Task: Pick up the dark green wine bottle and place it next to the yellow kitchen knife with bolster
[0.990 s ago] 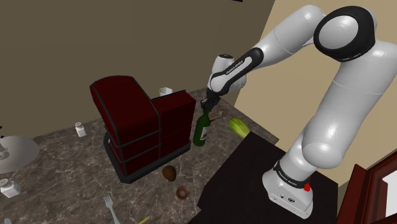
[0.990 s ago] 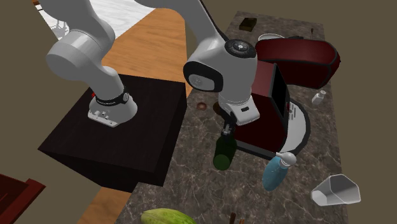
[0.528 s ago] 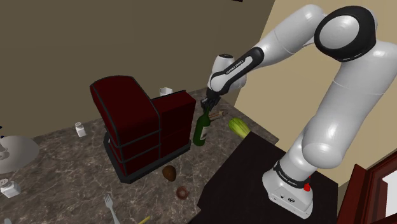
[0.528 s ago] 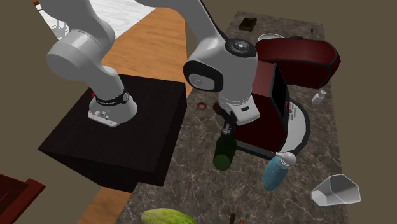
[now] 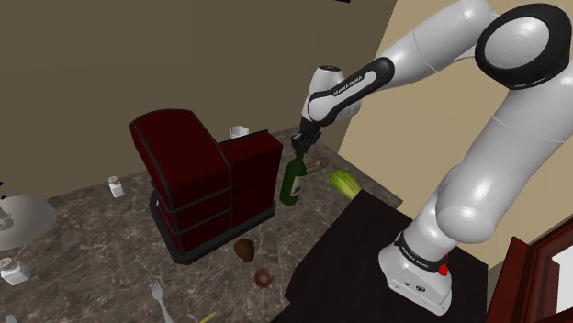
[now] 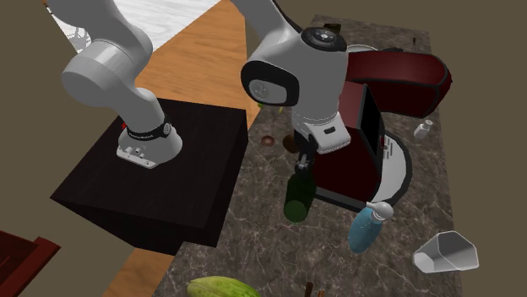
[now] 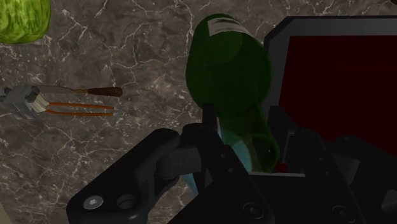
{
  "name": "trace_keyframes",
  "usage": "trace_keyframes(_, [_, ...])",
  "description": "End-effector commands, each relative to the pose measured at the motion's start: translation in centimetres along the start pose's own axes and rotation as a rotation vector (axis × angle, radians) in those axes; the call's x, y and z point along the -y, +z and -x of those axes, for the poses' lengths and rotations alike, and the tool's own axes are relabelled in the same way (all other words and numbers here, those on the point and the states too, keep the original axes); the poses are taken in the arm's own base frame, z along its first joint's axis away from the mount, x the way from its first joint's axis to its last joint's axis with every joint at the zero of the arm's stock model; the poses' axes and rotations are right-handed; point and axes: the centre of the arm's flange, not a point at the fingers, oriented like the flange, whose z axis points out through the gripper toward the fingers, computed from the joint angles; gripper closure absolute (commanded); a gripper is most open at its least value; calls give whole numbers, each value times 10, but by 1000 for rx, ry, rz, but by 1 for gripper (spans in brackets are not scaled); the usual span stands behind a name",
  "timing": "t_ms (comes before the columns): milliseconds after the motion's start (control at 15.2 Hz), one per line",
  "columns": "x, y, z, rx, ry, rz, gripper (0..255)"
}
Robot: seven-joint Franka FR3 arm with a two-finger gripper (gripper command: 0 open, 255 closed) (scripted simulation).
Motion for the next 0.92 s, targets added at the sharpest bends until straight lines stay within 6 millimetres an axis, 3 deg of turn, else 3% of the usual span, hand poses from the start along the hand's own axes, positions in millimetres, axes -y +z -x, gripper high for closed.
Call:
trace_keyframes(0, [0,-11,-2,0,0,0,255])
trace_keyframes(858, [0,-79,-7,0,0,0,255])
